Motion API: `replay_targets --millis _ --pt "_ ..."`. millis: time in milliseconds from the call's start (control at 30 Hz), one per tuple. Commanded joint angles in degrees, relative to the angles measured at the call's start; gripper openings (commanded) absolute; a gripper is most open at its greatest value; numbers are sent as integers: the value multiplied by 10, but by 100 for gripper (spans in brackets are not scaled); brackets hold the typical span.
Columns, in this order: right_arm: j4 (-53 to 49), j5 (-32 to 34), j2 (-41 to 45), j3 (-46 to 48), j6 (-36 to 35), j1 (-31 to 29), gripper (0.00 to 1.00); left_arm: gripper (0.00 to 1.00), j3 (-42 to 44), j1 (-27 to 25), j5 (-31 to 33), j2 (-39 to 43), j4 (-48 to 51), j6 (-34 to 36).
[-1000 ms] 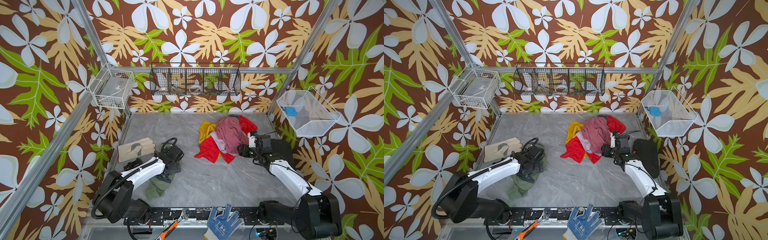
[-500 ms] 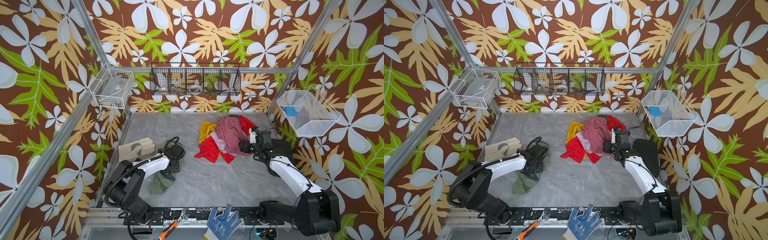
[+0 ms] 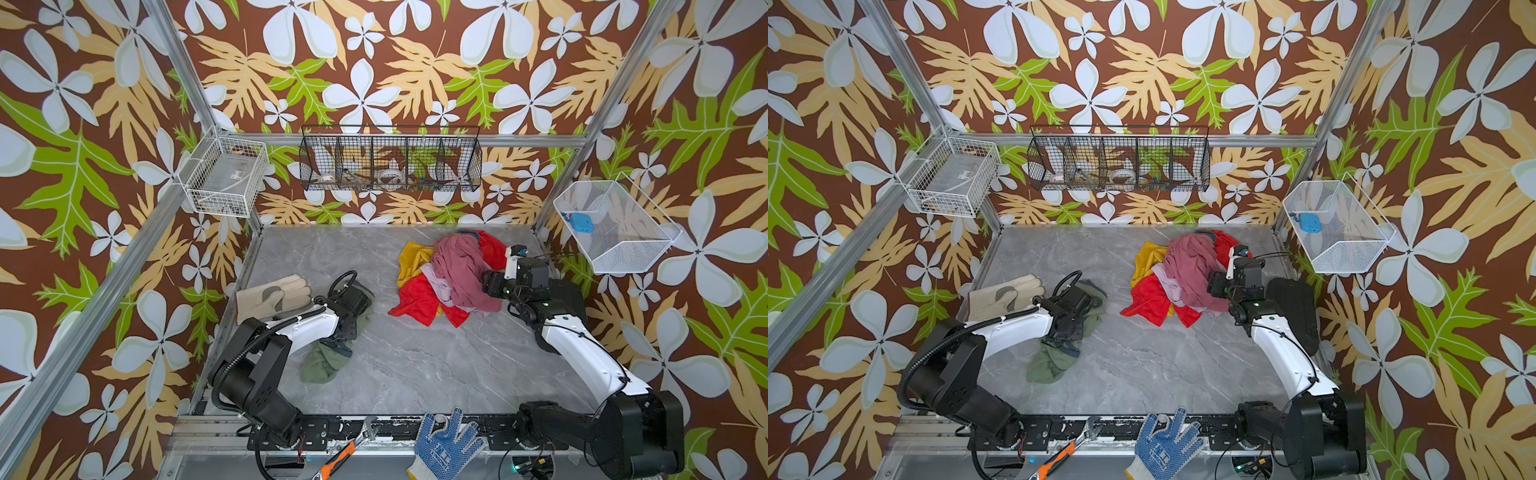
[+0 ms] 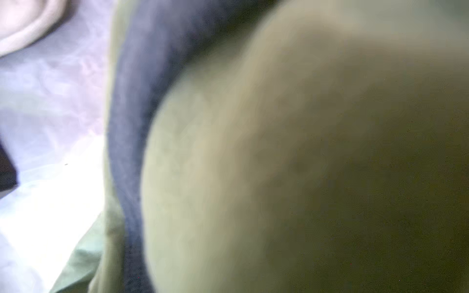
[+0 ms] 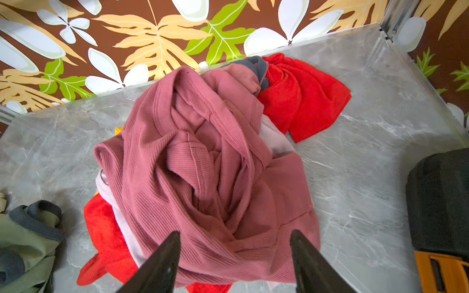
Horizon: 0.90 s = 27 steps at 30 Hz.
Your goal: Pick out a specific cloth from the pile
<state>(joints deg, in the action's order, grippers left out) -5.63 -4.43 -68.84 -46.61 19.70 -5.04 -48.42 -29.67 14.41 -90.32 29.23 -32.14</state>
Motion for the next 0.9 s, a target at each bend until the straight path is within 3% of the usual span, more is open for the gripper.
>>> replay_targets --millis 0,467,867 --pt "33 6 4 5 22 -1 68 0 -17 10 -56 20 -29 -16" --pt "74 21 14 6 43 -2 68 0 -176 45 28 73 10 -15" --pt "71 39 11 -6 45 -16 68 0 -267 95 39 51 -87 39"
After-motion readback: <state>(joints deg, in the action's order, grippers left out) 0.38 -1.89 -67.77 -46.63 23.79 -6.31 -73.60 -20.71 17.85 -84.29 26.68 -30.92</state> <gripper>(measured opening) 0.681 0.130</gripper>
